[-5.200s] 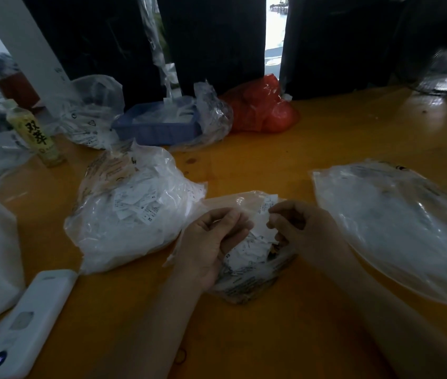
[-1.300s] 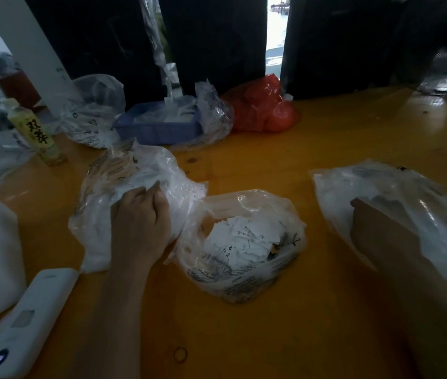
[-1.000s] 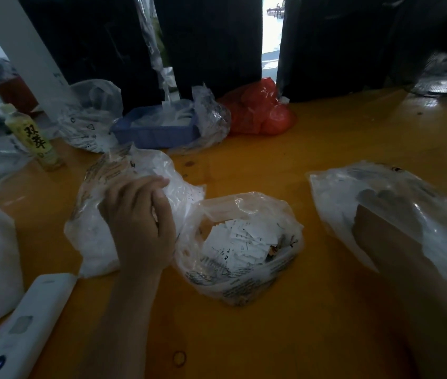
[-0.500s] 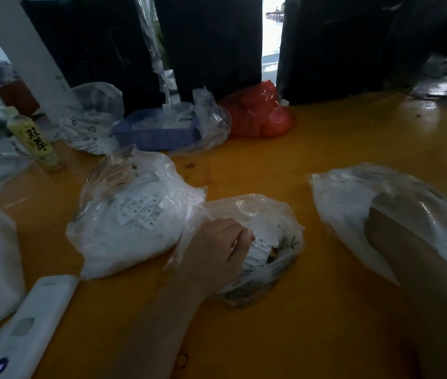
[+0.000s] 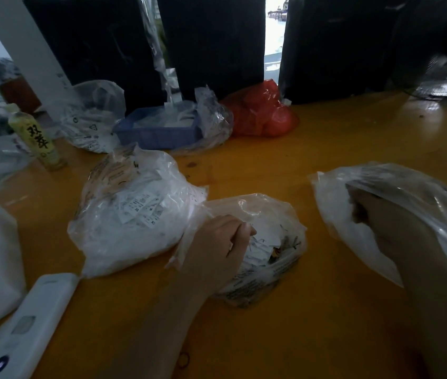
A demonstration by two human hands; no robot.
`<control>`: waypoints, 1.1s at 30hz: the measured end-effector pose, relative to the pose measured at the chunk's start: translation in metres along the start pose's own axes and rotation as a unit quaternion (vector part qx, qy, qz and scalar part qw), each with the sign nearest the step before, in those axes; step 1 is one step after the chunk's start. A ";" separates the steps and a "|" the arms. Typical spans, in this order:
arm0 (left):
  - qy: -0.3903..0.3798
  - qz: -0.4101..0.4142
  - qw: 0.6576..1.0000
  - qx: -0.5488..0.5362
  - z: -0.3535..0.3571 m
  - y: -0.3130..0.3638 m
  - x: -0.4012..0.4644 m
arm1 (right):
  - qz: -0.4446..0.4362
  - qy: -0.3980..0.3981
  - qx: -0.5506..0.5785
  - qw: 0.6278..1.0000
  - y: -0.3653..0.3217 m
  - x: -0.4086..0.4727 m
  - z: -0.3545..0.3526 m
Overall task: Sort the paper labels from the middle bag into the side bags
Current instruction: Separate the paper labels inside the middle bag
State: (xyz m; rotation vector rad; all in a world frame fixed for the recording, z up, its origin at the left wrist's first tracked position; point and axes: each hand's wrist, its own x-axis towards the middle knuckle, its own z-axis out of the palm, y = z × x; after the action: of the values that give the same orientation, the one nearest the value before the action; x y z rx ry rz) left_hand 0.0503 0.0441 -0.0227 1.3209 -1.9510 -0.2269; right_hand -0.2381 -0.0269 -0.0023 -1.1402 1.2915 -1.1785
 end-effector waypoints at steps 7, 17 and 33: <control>-0.049 -0.145 0.946 -0.286 0.010 0.012 0.001 | 0.018 -0.128 0.125 0.984 -0.007 -0.030 0.040; -0.041 -0.285 0.865 -0.410 0.014 0.012 0.001 | -0.071 -0.217 -0.023 0.973 -0.001 -0.048 0.070; 0.089 -0.352 0.761 -0.538 0.000 0.007 0.007 | -0.069 0.146 -0.673 0.722 -0.006 -0.020 0.001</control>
State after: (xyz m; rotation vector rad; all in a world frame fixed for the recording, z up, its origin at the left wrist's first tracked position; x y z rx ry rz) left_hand 0.0443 0.0415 -0.0161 1.0797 -0.7353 -1.3099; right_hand -0.2356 -0.0073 0.0051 -2.1169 2.4779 -0.3157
